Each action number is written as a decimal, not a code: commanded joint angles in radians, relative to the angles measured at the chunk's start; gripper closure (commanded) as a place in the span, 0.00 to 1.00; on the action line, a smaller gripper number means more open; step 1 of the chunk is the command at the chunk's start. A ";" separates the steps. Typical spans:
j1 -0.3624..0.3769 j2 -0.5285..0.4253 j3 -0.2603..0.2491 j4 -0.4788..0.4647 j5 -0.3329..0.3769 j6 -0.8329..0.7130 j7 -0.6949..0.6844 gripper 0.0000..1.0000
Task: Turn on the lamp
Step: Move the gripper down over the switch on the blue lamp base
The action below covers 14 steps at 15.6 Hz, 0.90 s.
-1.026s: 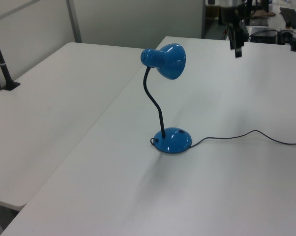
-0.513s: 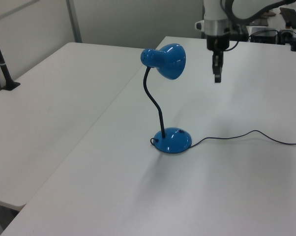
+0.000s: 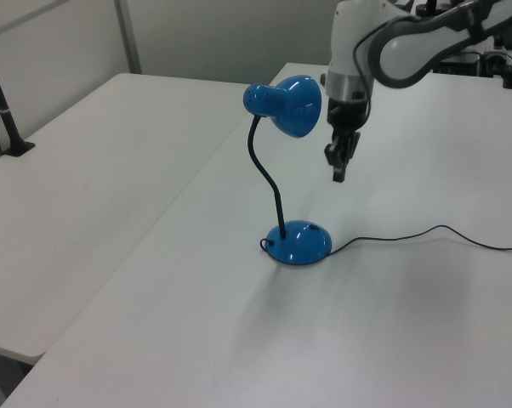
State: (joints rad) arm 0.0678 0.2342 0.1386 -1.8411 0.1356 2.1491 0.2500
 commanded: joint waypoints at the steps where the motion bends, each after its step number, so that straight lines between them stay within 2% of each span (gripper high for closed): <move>1: 0.027 0.037 -0.007 -0.007 0.045 0.106 0.040 1.00; 5: 0.059 0.080 0.002 -0.009 0.047 0.173 0.074 1.00; 9: 0.064 0.108 0.027 -0.009 0.047 0.207 0.083 1.00; 14: 0.069 0.131 0.032 -0.006 0.047 0.227 0.087 1.00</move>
State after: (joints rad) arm 0.1237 0.3559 0.1718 -1.8413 0.1651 2.3485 0.3227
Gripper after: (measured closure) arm 0.991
